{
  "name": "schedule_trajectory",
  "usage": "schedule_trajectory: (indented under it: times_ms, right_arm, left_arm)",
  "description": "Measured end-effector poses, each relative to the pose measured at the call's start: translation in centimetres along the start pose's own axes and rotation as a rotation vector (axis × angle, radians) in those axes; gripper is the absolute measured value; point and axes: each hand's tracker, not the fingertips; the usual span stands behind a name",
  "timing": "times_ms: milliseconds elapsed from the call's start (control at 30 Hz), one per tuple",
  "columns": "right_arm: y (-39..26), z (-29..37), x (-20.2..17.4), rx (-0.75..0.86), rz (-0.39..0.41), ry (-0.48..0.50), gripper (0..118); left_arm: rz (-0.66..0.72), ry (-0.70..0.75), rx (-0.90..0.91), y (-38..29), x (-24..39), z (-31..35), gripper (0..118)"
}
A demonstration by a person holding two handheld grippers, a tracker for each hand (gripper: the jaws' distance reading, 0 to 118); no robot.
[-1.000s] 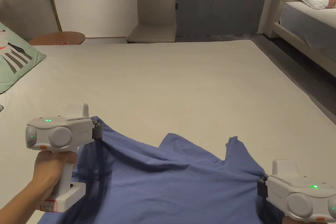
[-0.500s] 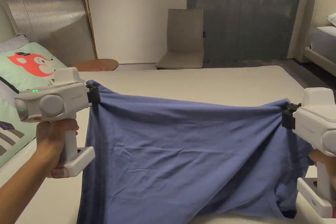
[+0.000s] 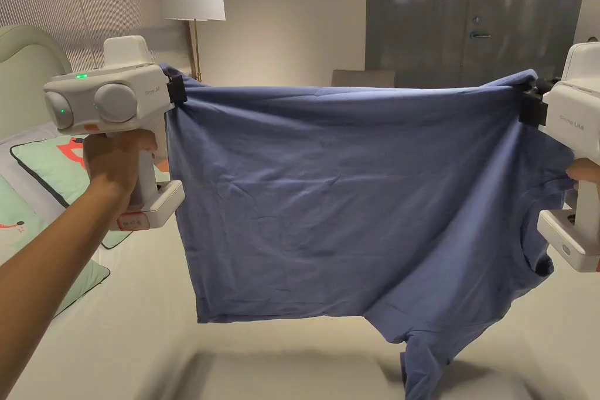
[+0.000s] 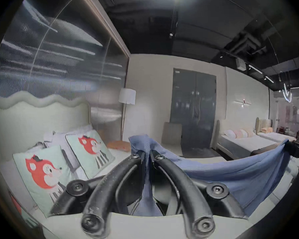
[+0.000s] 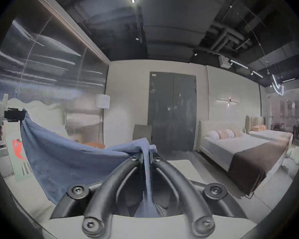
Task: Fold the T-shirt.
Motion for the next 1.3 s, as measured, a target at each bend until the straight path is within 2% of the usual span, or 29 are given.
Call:
schedule_trajectory:
  times_ms: [167,300,400,533,733,867,1000,1133,1300]
  right_arm:
    - [1.9,-3.7,-0.4,0.057,0.062,-0.016,6]
    - [2.2,-5.4,-0.8,0.063,0.071,-0.026,6]
    - [1.2,-5.8,-1.0,0.057,0.103,-0.024,6]
    - [-2.0,-6.3,-1.1,0.017,0.106,-0.017,6]
    - [-9.1,-7.0,-1.2,-0.120,0.080,-0.014,6]
    - [-14.4,-6.7,-1.2,-0.221,0.035,0.012,6]
    - [-19.2,-4.5,-1.6,-0.324,0.011,0.037,6]
    - [-24.8,-1.6,-1.5,-0.423,-0.062,0.046,6]
    - [-30.5,3.9,-1.6,-0.544,-0.107,0.065,6]
  left_arm:
    - [-0.040,0.032,0.050,0.8,0.8,-3.1,1]
    - [-0.048,0.046,0.072,0.2,1.1,-5.1,1]
    - [-0.064,0.050,0.064,-1.2,1.1,-6.3,1]
    - [-0.107,0.052,0.025,-4.7,0.9,-7.0,1]
    - [-0.088,0.038,-0.071,-11.1,-0.1,-7.0,1]
    - [-0.100,0.046,-0.171,-16.5,-1.0,-5.9,1]
    - [-0.108,0.054,-0.275,-22.2,-2.2,-3.6,1]
    - [-0.088,0.054,-0.360,-27.6,-3.3,0.0,1]
    - [-0.065,0.062,-0.461,-33.1,-4.8,5.8,1]
